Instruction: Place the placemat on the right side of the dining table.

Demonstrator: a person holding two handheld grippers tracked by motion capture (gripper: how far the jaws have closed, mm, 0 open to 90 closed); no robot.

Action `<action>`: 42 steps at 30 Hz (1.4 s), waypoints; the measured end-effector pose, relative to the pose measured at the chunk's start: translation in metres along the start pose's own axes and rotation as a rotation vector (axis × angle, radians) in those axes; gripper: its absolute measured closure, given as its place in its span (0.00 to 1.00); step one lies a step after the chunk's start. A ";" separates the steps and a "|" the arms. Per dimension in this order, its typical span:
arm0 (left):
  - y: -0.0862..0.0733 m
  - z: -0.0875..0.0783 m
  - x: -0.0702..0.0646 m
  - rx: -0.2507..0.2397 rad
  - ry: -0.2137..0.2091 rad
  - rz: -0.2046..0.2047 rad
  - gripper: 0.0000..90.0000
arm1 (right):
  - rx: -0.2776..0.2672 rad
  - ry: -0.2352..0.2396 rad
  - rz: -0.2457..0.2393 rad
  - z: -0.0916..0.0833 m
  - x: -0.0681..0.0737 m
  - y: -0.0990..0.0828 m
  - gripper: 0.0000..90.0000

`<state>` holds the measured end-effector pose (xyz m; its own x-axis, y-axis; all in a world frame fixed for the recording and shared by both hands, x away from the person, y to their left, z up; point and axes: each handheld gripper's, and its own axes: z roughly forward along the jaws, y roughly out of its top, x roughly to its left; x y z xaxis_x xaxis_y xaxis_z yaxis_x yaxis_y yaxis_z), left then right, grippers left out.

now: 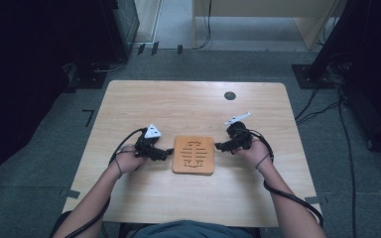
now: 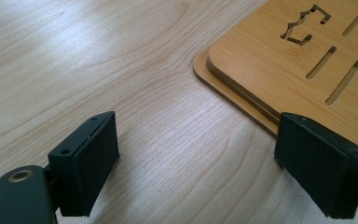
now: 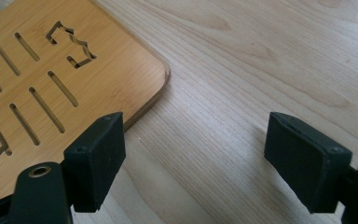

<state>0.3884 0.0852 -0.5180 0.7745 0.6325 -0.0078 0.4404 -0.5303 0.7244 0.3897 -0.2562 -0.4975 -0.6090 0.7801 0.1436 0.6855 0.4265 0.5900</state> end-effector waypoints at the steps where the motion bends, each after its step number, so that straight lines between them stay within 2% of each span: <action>1: 0.000 0.000 0.000 -0.002 0.000 0.001 0.14 | 0.002 0.003 -0.003 0.000 0.001 0.000 0.23; 19: -0.005 -0.006 0.004 -0.004 0.020 -0.012 0.14 | 0.014 0.002 -0.065 0.007 0.009 0.006 0.23; 35: -0.009 -0.013 0.005 -0.011 0.040 -0.015 0.14 | 0.022 0.019 -0.081 0.012 0.014 0.013 0.22; 42: -0.010 -0.016 0.006 -0.017 0.047 -0.020 0.14 | 0.047 0.003 -0.134 0.008 0.011 0.013 0.22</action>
<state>0.3816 0.1029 -0.5143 0.7432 0.6690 0.0100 0.4475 -0.5081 0.7360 0.3951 -0.2388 -0.4949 -0.6976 0.7132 0.0682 0.6157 0.5481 0.5661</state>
